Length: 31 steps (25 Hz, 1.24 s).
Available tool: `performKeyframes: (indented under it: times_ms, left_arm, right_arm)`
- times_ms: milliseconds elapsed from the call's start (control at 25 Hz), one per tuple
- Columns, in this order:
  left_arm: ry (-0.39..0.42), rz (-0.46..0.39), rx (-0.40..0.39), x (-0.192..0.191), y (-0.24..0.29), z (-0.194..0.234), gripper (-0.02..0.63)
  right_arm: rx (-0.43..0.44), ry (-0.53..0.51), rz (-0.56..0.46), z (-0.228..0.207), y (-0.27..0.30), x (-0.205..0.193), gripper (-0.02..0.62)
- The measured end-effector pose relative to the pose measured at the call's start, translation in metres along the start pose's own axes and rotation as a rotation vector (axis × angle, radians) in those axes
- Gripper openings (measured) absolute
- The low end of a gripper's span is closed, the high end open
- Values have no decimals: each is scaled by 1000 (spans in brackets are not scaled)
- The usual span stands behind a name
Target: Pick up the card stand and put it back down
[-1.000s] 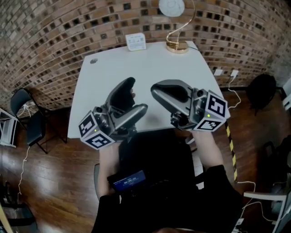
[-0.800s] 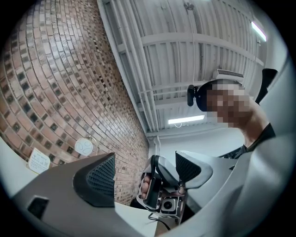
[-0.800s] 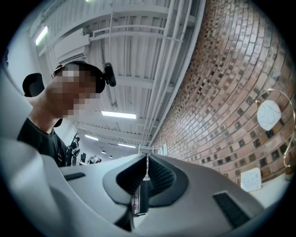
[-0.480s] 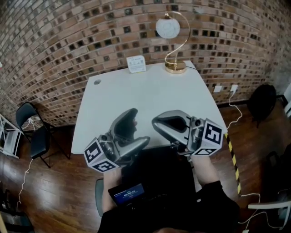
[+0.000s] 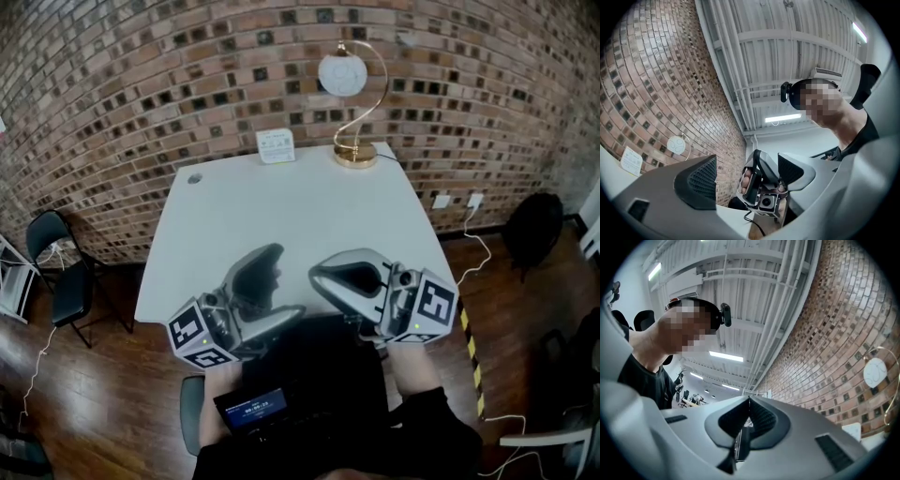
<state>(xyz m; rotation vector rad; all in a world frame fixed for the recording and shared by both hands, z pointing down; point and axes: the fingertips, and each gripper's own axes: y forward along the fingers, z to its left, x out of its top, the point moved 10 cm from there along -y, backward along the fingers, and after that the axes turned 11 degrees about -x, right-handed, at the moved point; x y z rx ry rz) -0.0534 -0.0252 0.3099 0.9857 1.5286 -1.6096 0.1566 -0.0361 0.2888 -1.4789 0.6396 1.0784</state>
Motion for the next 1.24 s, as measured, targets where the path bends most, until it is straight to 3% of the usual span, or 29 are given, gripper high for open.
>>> performKeyframes:
  times_ms: [1240]
  left_arm:
    - [20,8,-19,-1,8,-8,400]
  right_arm:
    - [26,-24,20,-2,1,-2,17]
